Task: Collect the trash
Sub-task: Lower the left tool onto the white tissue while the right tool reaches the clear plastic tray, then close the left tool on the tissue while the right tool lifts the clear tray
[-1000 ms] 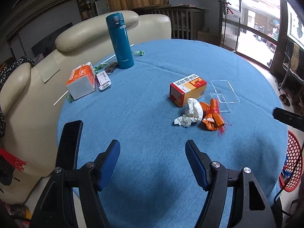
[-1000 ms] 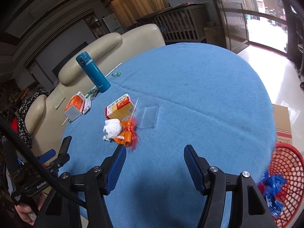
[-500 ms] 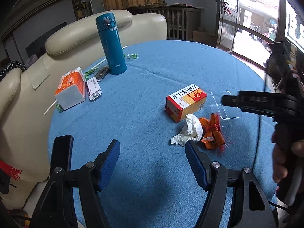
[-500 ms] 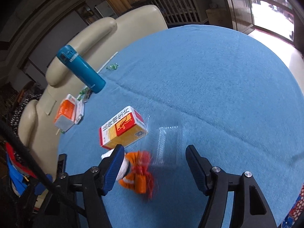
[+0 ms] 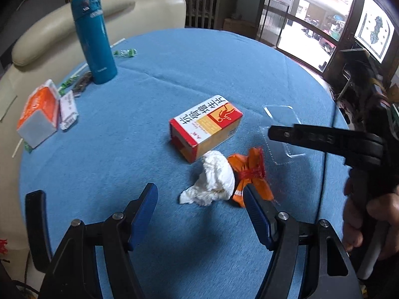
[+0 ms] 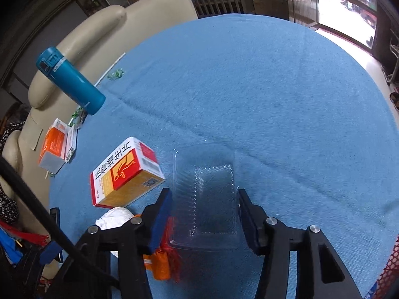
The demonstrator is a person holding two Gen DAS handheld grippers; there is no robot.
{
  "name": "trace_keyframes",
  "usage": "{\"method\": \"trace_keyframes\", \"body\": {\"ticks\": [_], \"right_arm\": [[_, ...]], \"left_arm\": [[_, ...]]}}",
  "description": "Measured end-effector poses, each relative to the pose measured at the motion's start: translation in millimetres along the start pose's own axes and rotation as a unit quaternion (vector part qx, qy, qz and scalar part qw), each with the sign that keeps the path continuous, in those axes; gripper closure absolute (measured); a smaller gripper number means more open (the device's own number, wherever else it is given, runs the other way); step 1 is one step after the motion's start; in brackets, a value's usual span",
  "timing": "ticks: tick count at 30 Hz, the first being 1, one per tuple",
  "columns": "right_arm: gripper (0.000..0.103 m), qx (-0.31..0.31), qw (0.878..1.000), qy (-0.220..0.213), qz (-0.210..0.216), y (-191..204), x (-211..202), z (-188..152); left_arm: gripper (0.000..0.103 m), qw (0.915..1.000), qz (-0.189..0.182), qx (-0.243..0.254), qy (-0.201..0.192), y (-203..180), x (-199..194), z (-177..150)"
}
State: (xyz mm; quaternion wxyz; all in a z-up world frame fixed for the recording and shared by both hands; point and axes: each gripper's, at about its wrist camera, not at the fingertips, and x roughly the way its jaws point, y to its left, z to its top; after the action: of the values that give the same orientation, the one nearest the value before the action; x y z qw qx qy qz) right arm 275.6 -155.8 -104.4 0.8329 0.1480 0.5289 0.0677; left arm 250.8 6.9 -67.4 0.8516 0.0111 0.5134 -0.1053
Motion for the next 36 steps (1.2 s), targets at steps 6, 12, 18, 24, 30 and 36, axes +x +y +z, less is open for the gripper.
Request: {"method": "trace_keyframes", "body": {"ticks": [6,12,18,24,30,36], "right_arm": [[0.048,0.0,1.0,-0.01,0.021,-26,-34,-16],[0.048,-0.005,0.999,-0.03,0.039,-54,-78,-49],[0.048,0.007,0.996,-0.053,0.064,-78,-116,-81],[0.048,-0.001,0.994,-0.09,0.068,-87,-146,-105],[0.048,-0.022,0.988,-0.134,0.072,-84,-176,-123],[0.048,-0.029,0.98,-0.181,0.072,-93,-217,-138]], "left_arm": [[0.039,0.9991,-0.015,-0.031,0.025,6,28,12],[0.072,0.9983,-0.038,-0.032,0.031,3,40,11],[0.083,0.9991,-0.021,-0.036,0.012,3,26,1],[0.083,0.9987,0.003,-0.039,-0.034,1,-11,-8],[0.083,0.9952,0.039,-0.004,-0.09,-31,-63,-14],[0.083,0.9848,0.061,0.055,-0.153,-83,-110,-22]]}}
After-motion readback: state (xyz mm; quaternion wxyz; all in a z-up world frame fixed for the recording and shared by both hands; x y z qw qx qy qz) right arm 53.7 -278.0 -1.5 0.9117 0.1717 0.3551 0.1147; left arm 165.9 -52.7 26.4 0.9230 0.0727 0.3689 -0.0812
